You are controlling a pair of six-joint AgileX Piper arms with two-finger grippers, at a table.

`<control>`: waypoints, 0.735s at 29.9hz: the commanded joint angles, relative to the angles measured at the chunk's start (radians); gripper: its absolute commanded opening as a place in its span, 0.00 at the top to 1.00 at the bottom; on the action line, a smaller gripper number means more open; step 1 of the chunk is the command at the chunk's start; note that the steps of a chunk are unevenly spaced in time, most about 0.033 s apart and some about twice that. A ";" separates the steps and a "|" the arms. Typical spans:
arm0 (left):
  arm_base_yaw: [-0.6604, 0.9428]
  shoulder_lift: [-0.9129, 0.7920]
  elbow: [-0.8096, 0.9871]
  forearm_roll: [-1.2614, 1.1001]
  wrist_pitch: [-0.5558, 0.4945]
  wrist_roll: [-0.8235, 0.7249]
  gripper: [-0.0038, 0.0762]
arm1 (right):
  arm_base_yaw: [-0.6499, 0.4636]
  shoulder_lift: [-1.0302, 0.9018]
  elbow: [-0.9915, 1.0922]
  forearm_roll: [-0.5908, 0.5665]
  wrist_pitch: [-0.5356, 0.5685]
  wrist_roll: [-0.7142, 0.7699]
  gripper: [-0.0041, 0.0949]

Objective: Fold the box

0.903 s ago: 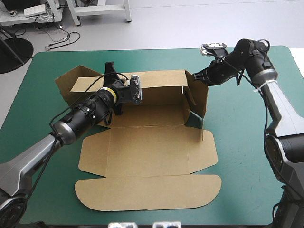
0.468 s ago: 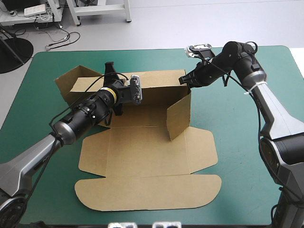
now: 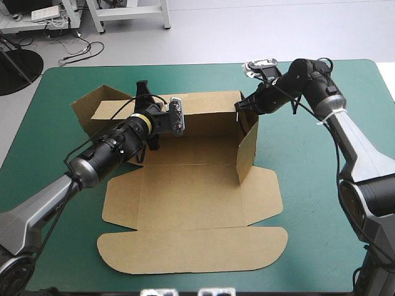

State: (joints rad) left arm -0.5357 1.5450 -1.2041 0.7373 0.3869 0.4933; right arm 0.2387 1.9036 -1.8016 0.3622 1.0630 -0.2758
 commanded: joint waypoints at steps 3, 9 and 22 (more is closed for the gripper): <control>0.004 -0.019 -0.002 -0.028 0.088 -0.014 0.96 | -0.007 -0.138 0.192 0.080 -0.233 -0.054 0.97; 0.004 -0.019 -0.002 -0.028 0.088 -0.016 0.96 | -0.009 -0.208 0.303 0.149 -0.305 -0.125 0.97; 0.004 -0.018 -0.002 -0.028 0.084 -0.016 0.96 | -0.034 -0.349 0.461 0.189 -0.348 -0.195 0.97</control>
State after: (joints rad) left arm -0.5357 1.5437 -1.2031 0.7376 0.3920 0.5002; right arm 0.2139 1.6232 -1.3441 0.5024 0.7635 -0.4311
